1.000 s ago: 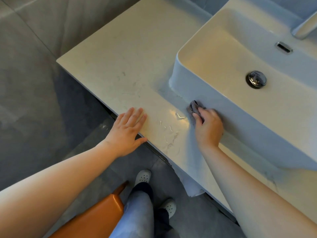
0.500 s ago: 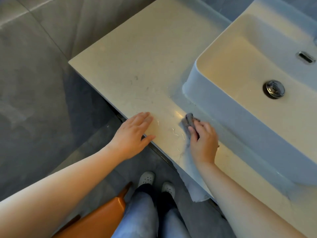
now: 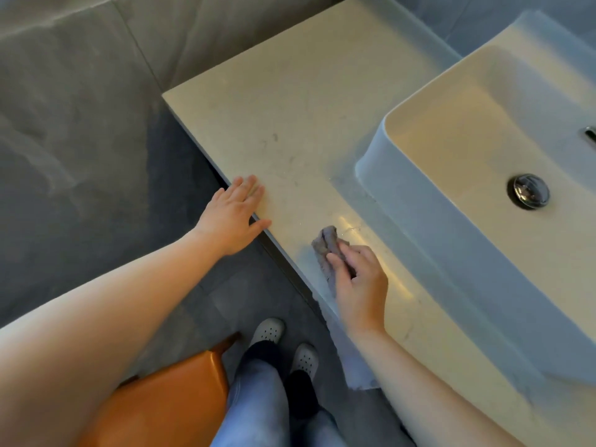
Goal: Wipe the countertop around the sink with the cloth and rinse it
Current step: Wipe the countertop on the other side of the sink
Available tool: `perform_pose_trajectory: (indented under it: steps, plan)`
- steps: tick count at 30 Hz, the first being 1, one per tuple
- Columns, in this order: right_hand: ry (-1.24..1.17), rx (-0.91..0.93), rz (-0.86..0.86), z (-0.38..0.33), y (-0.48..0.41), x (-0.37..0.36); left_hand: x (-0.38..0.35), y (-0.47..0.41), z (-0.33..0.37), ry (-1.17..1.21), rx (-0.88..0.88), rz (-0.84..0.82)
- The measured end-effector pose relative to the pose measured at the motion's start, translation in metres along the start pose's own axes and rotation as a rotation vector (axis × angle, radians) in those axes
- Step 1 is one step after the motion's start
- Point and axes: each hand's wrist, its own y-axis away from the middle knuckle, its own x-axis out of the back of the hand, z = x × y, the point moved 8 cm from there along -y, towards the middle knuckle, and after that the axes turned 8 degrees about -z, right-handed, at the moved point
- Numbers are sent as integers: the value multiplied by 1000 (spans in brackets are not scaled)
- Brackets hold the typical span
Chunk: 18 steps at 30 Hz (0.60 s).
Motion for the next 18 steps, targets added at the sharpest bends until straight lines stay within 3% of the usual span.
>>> perform_pose_trajectory:
  steps: [2,4,8,18]
  plan:
    - [64,-10,163,8,-24,33,0,0,2,-9,21,-12]
    - [181,-13,223,20,-54,52,-1,1,5,-10,53,-16]
    - [366,61,123,38,-85,40,-2,0,8,-5,97,-23]
    - [348,107,164,22,-116,-2,-5,-1,5,51,100,-3]
